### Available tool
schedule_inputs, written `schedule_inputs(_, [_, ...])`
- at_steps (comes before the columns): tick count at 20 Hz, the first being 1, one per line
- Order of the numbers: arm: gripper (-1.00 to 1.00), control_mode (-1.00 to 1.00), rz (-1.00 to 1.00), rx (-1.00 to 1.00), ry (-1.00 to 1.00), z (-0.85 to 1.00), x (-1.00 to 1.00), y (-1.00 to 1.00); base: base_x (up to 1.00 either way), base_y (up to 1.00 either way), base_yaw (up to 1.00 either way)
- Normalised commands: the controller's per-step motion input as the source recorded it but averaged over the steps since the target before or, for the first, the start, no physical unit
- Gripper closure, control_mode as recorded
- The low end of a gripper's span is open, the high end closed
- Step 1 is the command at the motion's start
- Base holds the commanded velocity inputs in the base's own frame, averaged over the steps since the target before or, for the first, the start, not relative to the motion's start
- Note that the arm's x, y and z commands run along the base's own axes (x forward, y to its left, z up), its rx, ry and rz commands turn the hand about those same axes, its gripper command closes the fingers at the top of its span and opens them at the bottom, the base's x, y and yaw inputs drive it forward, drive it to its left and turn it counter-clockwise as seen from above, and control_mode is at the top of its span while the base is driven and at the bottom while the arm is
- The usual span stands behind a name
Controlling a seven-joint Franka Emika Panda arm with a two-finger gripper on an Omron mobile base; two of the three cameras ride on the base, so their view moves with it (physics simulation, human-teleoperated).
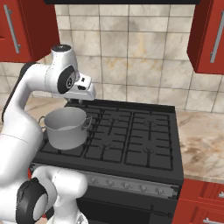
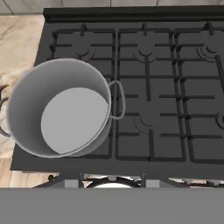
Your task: Put the onion and lime in the pot. Retrieve the spatula and lightly stir the vegetables in the pot.
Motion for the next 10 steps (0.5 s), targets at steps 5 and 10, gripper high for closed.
schedule_inputs(5, [-1.0,-1.0,0.04,0.0,0.0,-0.37,-0.49,0.61,0.0,0.0,0.0])
schedule_inputs(10, [-1.0,-1.0,0.26,-0.01,-0.14,-0.15,-0.76,1.0,0.0,0.0,0.0])
